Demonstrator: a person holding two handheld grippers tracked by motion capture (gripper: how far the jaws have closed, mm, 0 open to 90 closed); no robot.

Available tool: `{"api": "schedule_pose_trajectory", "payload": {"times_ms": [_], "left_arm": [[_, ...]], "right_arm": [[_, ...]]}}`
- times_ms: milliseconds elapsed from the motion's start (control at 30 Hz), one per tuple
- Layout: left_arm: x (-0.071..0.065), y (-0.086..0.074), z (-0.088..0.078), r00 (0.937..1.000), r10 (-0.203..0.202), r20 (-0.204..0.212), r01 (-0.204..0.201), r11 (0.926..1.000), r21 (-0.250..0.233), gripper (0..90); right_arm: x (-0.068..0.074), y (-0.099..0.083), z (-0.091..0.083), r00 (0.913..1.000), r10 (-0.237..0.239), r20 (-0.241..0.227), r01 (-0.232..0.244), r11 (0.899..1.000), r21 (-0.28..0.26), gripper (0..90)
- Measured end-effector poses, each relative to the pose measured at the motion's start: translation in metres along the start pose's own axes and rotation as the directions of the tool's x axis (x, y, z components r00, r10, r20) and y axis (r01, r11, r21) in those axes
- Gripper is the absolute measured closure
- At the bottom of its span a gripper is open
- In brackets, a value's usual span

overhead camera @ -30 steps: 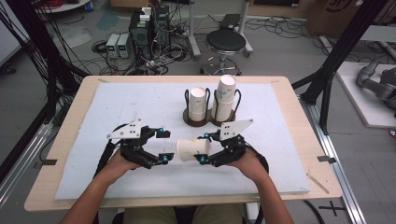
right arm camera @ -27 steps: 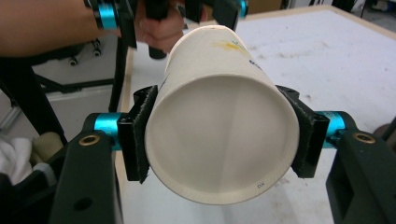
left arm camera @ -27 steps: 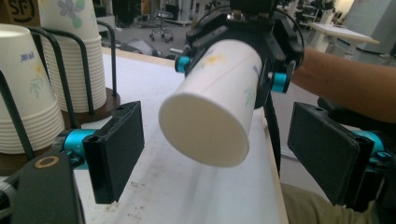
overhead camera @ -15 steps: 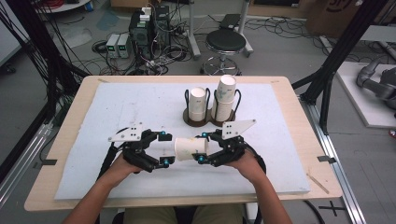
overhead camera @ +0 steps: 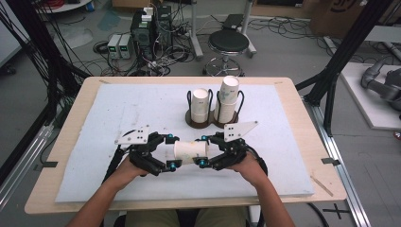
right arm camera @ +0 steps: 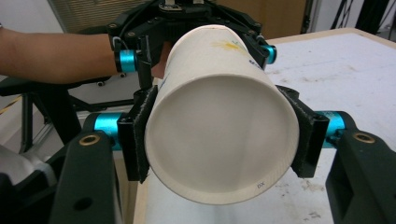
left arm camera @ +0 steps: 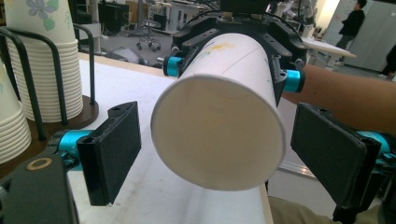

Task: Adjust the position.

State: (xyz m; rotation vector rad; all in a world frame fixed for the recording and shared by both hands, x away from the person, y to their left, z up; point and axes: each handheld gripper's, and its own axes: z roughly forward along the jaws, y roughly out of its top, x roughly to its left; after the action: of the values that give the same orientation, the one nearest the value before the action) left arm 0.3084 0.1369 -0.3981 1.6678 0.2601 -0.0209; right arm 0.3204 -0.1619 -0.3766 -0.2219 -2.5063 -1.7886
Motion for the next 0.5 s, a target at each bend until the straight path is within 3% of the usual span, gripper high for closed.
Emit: {"api": "schedule_pose_trajectory", "payload": {"times_ms": [267,500], "left_arm": [[-0.0019,-0.0004,0.0043,0.999,0.023,0.039,-0.023,0.9997,-0.001,20.9],[-0.0018,-0.0021,0.0046,0.9993,0.021,0.031,-0.02,0.9997,-0.012,23.4]], "right_arm": [[0.0009,-0.0002,0.0023,0.9996,0.005,-0.026,-0.005,1.0,0.008,37.3],[-0.0003,-0.0018,0.0023,0.9989,0.017,-0.044,-0.018,1.0,-0.017,37.3]]}}
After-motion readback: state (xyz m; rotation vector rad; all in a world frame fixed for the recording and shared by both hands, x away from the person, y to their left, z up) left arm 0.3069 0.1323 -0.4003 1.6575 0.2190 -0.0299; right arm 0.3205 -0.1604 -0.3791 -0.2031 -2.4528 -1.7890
